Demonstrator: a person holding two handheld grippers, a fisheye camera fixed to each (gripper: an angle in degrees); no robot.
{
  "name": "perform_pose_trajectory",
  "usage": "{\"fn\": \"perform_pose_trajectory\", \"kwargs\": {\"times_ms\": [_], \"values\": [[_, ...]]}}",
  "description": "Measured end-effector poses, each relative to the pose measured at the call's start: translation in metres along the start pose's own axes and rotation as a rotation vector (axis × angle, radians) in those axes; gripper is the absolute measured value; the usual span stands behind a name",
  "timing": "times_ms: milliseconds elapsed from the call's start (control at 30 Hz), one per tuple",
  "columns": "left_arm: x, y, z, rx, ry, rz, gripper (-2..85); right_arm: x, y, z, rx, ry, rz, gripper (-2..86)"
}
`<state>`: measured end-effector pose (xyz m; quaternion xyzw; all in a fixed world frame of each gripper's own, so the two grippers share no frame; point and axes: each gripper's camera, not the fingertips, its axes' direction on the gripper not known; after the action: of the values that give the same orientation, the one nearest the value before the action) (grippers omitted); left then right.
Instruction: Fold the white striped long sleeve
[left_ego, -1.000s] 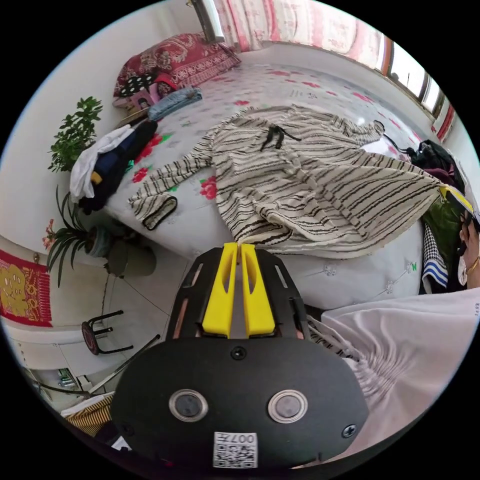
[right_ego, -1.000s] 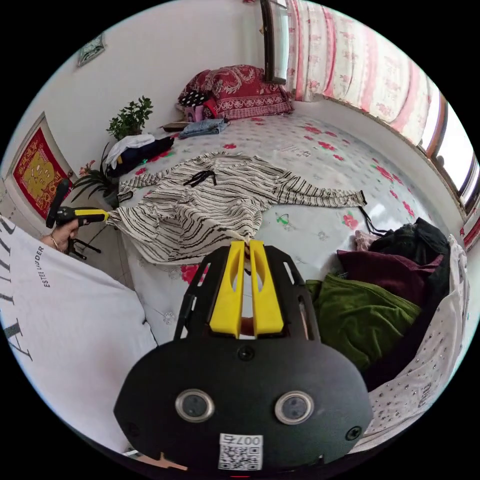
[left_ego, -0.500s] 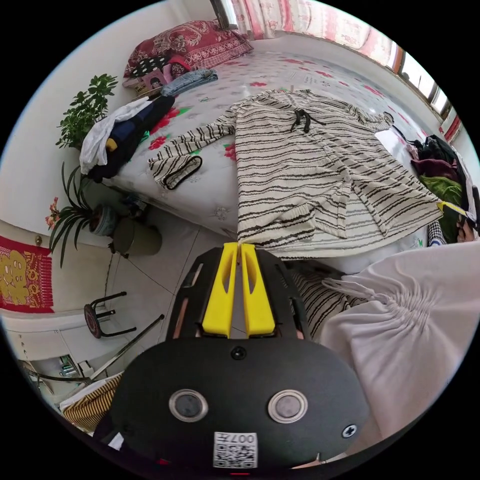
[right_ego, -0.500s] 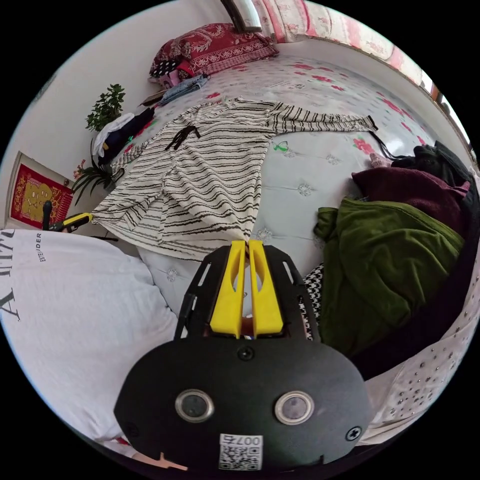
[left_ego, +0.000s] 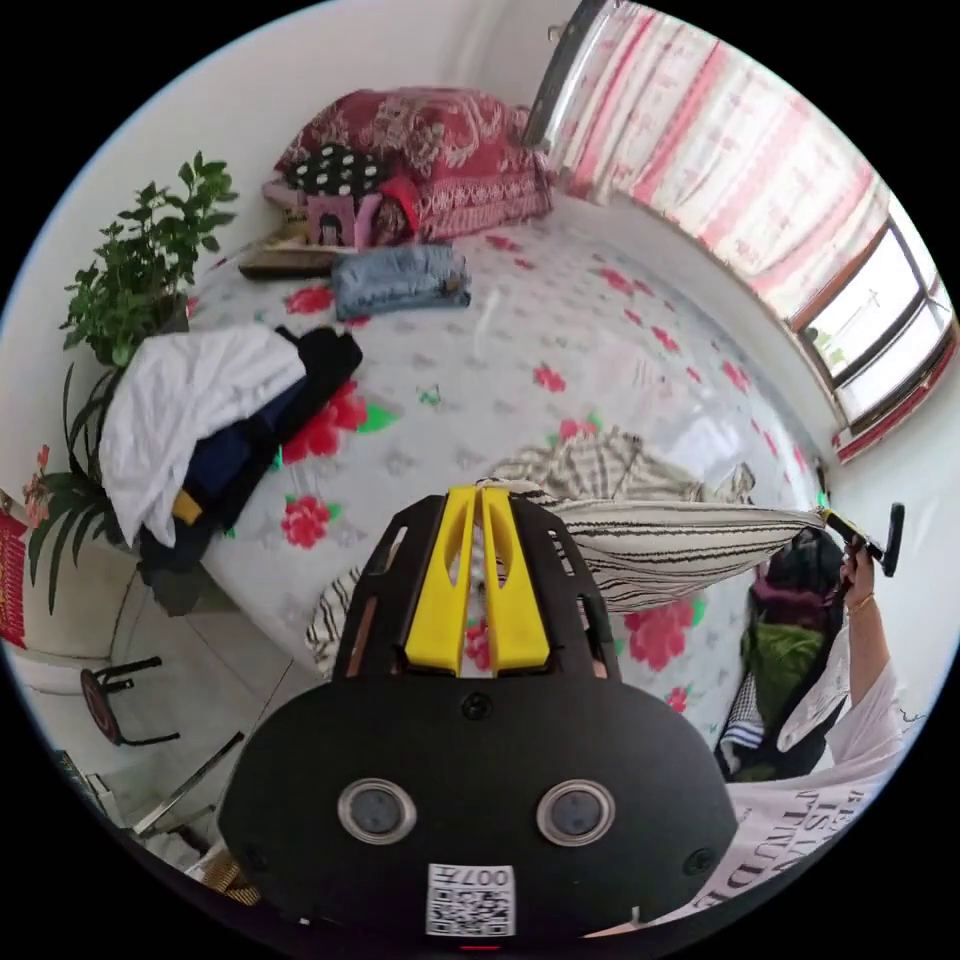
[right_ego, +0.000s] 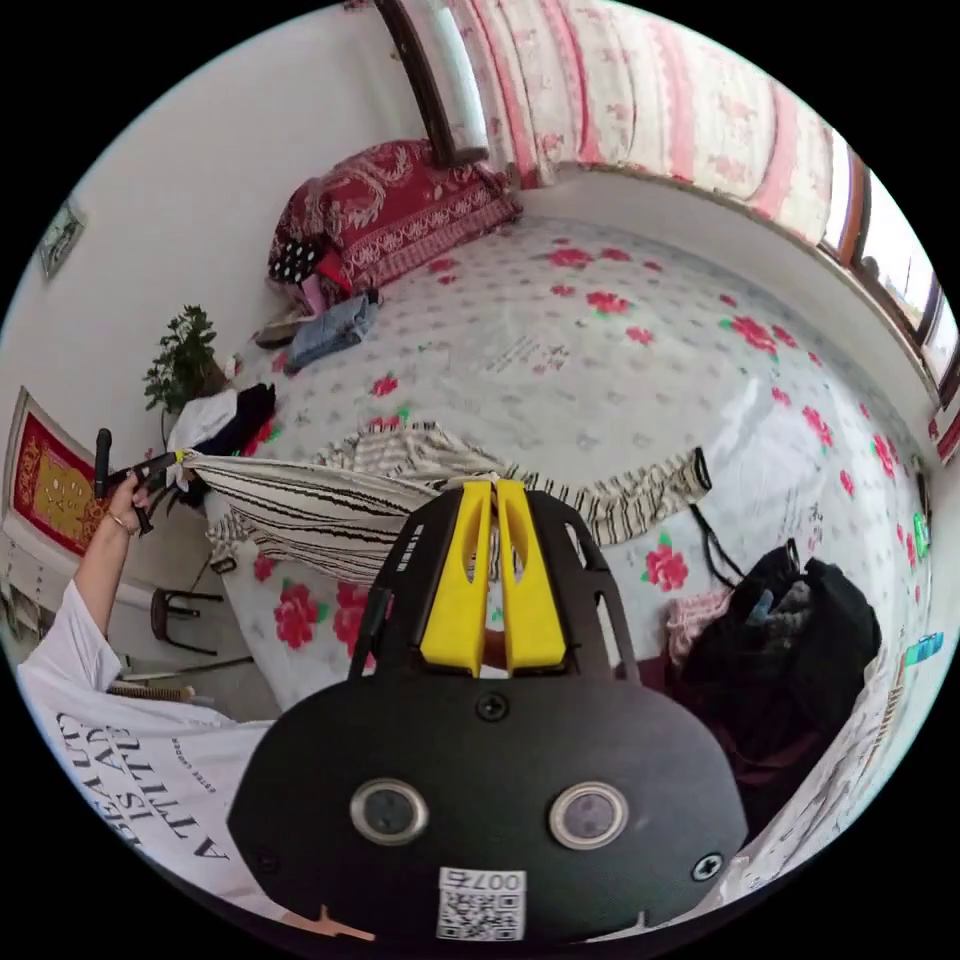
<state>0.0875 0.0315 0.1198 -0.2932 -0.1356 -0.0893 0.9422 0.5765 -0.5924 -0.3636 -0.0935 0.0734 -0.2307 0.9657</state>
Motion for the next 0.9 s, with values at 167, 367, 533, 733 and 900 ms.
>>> {"fn": "perform_pose_trajectory", "kwargs": {"times_ms": [167, 367, 533, 733, 900], "values": [[0.042, -0.054, -0.142, 0.311, -0.015, 0.151, -1.0, -0.052, -0.068, -0.156, 0.432, 0.051, -0.122, -0.3], [0.069, 0.005, -0.174, 0.351, -0.06, 0.287, -1.0, -0.044, -0.011, -0.176, 0.476, 0.011, -0.197, -0.3], [0.069, 0.092, -0.09, 0.137, -0.104, 0.328, -0.9, -0.008, 0.086, -0.081, 0.149, -0.04, -0.186, -0.3], [0.062, 0.228, 0.062, -0.322, -0.146, 0.225, -1.0, 0.014, 0.218, 0.063, -0.261, -0.018, -0.091, -0.3], [0.063, 0.301, 0.101, -0.484, -0.157, 0.175, -0.9, 0.02, 0.296, 0.116, -0.488, -0.007, -0.069, -0.3]]}}
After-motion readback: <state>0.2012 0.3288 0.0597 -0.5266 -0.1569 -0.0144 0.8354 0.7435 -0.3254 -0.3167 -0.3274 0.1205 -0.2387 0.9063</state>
